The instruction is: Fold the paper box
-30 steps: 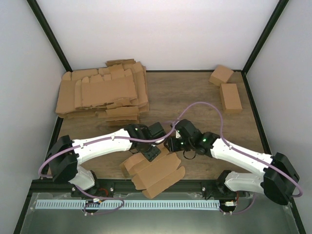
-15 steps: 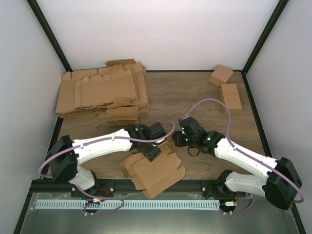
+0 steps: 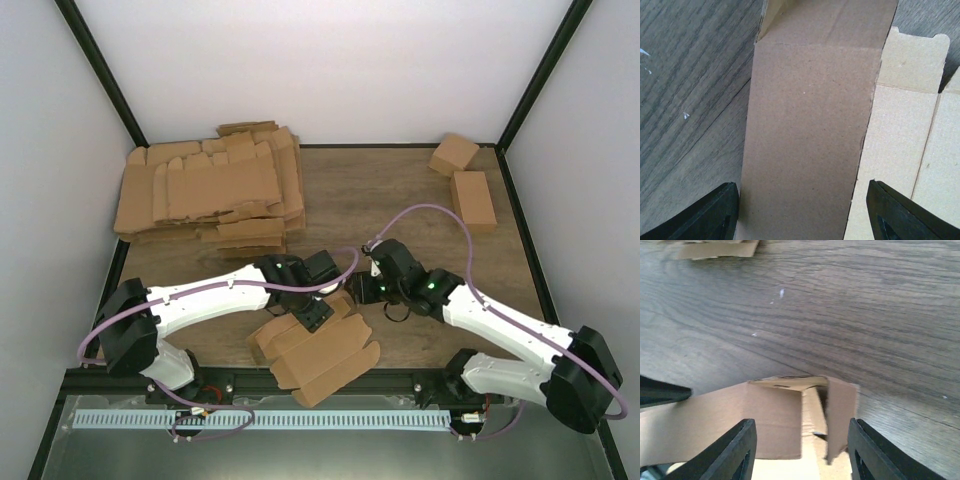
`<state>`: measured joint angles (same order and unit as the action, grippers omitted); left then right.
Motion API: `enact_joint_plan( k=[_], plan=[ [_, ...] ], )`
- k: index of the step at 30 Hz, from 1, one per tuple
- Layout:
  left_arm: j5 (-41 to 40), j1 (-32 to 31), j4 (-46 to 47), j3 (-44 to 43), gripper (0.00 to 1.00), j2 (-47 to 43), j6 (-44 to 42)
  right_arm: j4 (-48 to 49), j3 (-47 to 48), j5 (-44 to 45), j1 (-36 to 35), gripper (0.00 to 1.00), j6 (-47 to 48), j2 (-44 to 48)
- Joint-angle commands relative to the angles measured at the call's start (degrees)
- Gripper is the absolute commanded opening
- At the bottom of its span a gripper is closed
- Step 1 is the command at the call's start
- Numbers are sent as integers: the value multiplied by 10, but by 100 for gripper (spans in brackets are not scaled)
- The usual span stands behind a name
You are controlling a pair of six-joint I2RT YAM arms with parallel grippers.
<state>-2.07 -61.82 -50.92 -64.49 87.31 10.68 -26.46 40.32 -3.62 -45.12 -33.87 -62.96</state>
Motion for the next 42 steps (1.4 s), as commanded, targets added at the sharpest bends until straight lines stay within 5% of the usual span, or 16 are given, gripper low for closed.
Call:
enact_joint_plan(
  k=[1,20,29,42],
  plan=[
    [12,-3,9,2,72,-10,5,24,9,-70,2,52,-4,16],
    [17,-3,18,0,74,-6,11,77,-45,-133,2,38,-12,-27],
    [22,11,18,0,100,-18,11,88,-56,-131,2,35,-10,-37],
    [84,59,17,11,93,-11,-25,93,-56,-129,2,34,-1,-41]
  ],
)
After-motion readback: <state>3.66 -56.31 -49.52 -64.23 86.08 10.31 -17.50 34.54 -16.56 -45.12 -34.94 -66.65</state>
